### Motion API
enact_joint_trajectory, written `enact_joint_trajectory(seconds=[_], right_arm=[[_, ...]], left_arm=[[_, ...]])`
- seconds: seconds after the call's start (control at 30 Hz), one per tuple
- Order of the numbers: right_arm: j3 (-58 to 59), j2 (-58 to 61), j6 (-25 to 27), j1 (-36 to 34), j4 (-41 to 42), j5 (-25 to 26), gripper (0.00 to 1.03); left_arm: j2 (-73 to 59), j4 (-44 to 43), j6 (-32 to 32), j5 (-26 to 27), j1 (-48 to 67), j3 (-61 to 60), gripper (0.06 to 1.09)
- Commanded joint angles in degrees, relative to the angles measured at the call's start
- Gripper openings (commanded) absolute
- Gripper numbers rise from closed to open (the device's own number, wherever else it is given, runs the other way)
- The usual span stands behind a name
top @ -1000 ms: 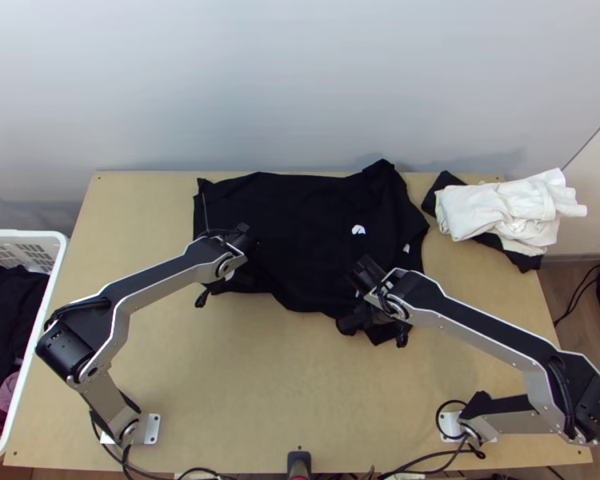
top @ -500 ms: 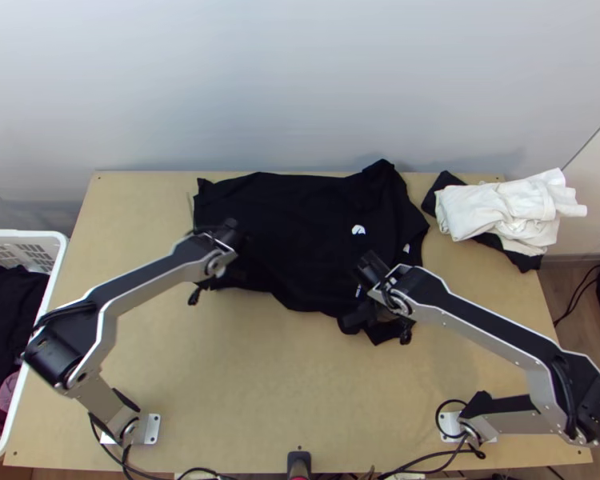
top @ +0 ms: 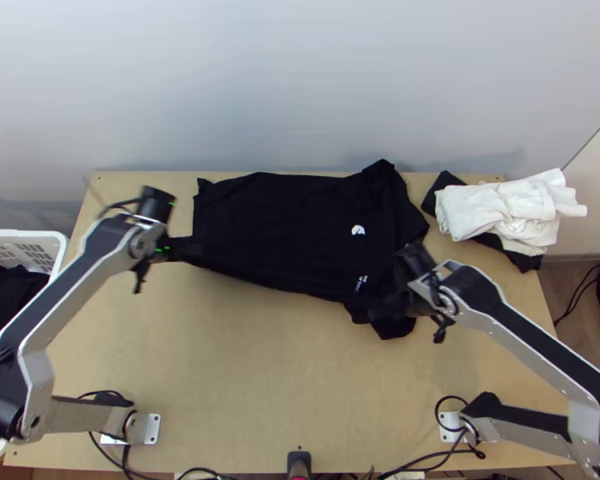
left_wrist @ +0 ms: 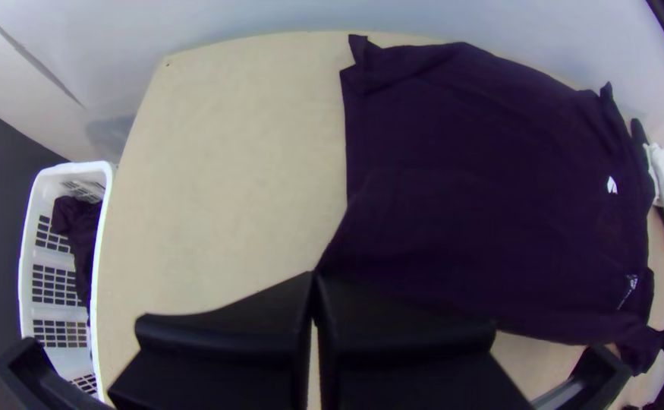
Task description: Fold the t-shirt
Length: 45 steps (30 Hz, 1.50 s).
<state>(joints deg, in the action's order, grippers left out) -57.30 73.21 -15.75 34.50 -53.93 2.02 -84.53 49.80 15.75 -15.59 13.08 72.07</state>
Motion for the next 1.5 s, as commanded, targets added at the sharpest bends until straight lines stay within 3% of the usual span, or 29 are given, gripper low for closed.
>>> enact_joint_trajectory(seconds=[0.0,0.23,0.4,0.53,0.83,1.0,1.23,1.37,1.47], right_arm=[[0.17,-6.76,2.74,-3.48,-3.46,-2.02,0.03],[3.07,-10.81,6.08,1.01,-11.99,-9.05,0.03],[0.43,-10.63,6.78,1.27,-14.8,-11.25,0.03],[-3.43,-10.72,9.68,-2.33,-15.33,-12.3,0.03],[-14.07,-7.56,14.34,-17.36,-15.15,-12.39,0.03],[-21.54,-4.57,14.78,-23.34,-14.8,-12.48,0.03],[-27.16,-3.6,14.52,-24.31,-14.97,-14.68,0.03],[-27.08,-5.45,16.28,-24.22,-18.67,-18.72,0.03],[-24.18,-6.76,19.0,-22.2,-22.18,-20.3,0.03]], left_arm=[[8.15,4.95,-5.38,9.09,-9.74,0.0,0.1],[14.57,10.84,-13.37,15.33,-11.94,-4.75,0.1],[15.45,17.79,-17.42,19.64,-11.5,-5.89,0.1],[15.54,17.35,-17.24,22.01,-14.4,-3.52,0.1],[7.28,14.97,-15.13,22.63,-25.74,8.0,0.1],[4.9,18.93,-12.67,28.43,-25.83,18.63,0.1],[2.79,23.85,-9.95,30.45,-20.38,28.12,0.1],[6.57,26.84,-10.65,34.93,-19.5,25.13,0.1],[10.97,26.49,-13.46,35.72,-18.09,16.26,0.1]])
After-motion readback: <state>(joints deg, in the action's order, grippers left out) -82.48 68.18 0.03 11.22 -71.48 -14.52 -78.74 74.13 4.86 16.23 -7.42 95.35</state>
